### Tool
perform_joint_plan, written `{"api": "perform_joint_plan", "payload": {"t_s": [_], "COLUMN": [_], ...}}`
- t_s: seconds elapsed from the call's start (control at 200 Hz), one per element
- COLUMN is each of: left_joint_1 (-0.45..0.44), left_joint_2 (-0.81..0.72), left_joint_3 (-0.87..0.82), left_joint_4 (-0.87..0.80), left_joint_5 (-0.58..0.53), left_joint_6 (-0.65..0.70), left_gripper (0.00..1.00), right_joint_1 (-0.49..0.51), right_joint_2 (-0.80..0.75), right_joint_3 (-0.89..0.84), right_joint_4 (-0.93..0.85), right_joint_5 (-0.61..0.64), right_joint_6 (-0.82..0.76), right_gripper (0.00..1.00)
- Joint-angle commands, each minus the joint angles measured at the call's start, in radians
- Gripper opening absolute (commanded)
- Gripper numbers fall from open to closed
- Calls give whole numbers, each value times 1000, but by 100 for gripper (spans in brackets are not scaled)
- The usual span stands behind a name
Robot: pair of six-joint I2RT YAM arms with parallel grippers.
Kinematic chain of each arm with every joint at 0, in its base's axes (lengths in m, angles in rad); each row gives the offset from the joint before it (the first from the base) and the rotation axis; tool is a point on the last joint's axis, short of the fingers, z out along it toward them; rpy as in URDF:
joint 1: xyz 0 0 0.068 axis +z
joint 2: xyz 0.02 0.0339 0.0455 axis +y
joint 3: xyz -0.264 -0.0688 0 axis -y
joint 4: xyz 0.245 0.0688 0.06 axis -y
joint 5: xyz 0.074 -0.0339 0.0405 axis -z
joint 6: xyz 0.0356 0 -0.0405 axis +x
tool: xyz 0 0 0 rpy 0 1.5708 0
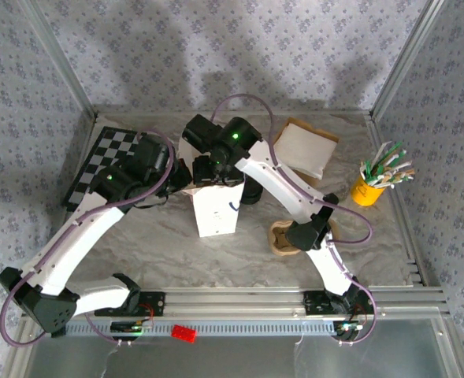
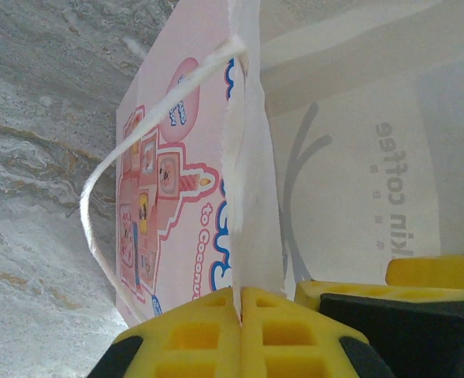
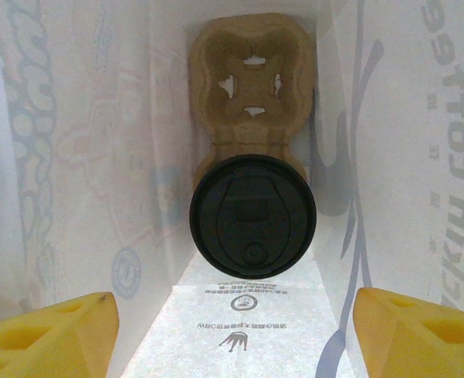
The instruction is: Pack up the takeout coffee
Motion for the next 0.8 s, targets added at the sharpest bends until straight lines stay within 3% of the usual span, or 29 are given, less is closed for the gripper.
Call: {"api": "perform_joint_plan", "payload": {"t_s": [0.0,0.655,0.8], "left_joint_1": [2,54,56], "left_joint_2": [12,8,16], "left_joint_3": [16,70,84], "left_joint_4": [-22,-71,-74], "left_joint_5": [25,30,40], "left_joint_6": [16,58,70], "left_gripper": [0,0,12], "right_joint_1": [14,14,6], "right_joint_2": [-61,-237,-305], "right_joint_3": [32,-20,-80], "right_joint_4": [-10,128,161], "right_joint_5": [-4,-31,-25], "right_joint_6": [-15,-92,-124], "right_gripper": [80,75,75]}}
